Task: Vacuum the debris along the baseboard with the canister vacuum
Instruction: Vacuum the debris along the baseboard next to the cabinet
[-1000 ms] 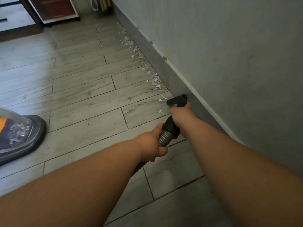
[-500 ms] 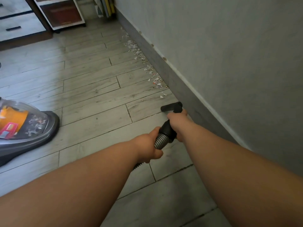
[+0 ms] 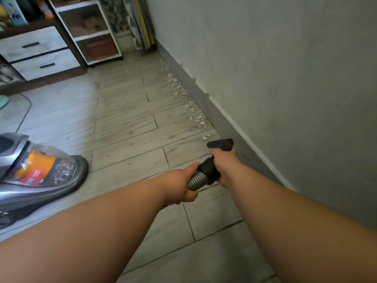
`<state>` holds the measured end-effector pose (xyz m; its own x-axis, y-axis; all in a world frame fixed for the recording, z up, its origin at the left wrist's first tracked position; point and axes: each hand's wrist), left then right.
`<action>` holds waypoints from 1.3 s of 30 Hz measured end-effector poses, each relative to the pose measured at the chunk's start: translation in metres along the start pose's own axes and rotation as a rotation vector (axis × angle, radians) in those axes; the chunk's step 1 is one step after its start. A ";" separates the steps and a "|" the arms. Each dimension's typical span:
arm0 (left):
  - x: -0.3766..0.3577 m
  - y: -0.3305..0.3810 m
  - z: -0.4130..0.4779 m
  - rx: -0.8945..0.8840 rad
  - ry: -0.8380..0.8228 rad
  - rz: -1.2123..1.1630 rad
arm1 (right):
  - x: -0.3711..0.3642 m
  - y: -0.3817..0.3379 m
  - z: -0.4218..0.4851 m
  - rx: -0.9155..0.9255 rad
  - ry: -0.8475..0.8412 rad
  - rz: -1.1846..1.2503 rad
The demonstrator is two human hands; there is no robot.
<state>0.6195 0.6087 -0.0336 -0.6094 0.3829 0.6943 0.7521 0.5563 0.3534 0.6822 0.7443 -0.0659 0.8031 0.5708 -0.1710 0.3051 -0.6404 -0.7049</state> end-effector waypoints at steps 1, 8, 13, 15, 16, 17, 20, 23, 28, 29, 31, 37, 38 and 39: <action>0.000 -0.002 0.004 -0.016 -0.001 0.013 | 0.001 0.002 0.001 -0.006 0.021 0.025; 0.005 -0.026 0.023 -0.124 -0.087 0.126 | -0.002 0.028 0.003 -0.027 0.219 0.169; 0.007 -0.043 0.039 -0.196 -0.046 0.179 | -0.012 0.031 0.012 0.008 0.257 0.225; 0.011 -0.051 0.048 -0.215 -0.053 0.195 | -0.017 0.032 0.018 0.007 0.284 0.237; 0.013 -0.055 0.052 -0.229 -0.059 0.195 | -0.020 0.032 0.021 0.006 0.294 0.237; 0.015 -0.058 0.055 -0.245 -0.065 0.190 | -0.023 0.031 0.025 0.004 0.302 0.239; 0.020 -0.067 0.065 -0.293 -0.054 0.196 | -0.031 0.025 0.037 0.009 0.344 0.261; 0.027 -0.080 0.076 -0.325 -0.009 0.227 | -0.041 0.015 0.047 -0.011 0.386 0.261; 0.037 -0.107 0.093 -0.379 0.002 0.168 | -0.062 0.006 0.067 -0.015 0.431 0.212; 0.038 -0.112 0.096 -0.386 -0.005 0.144 | -0.066 0.005 0.071 -0.013 0.441 0.202; 0.040 -0.123 0.105 -0.395 -0.008 0.105 | -0.075 0.002 0.079 -0.004 0.448 0.189; 0.051 -0.139 0.132 -0.381 -0.040 -0.032 | -0.095 -0.004 0.101 0.117 0.414 0.238; 0.054 -0.139 0.135 -0.386 -0.049 -0.063 | -0.097 -0.005 0.103 0.138 0.395 0.238; 0.057 -0.140 0.138 -0.393 -0.054 -0.087 | -0.099 -0.005 0.105 0.151 0.377 0.222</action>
<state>0.4449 0.6545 -0.1299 -0.6797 0.3909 0.6207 0.7292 0.2684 0.6295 0.5476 0.7452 -0.1180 0.9792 0.1836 -0.0867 0.0490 -0.6281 -0.7766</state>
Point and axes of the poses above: each hand's wrist, its own z-axis towards the middle knuckle, its own x-axis out of the back of the hand, y = z × x, and after that the axes turned 11 degrees about -y, right-handed
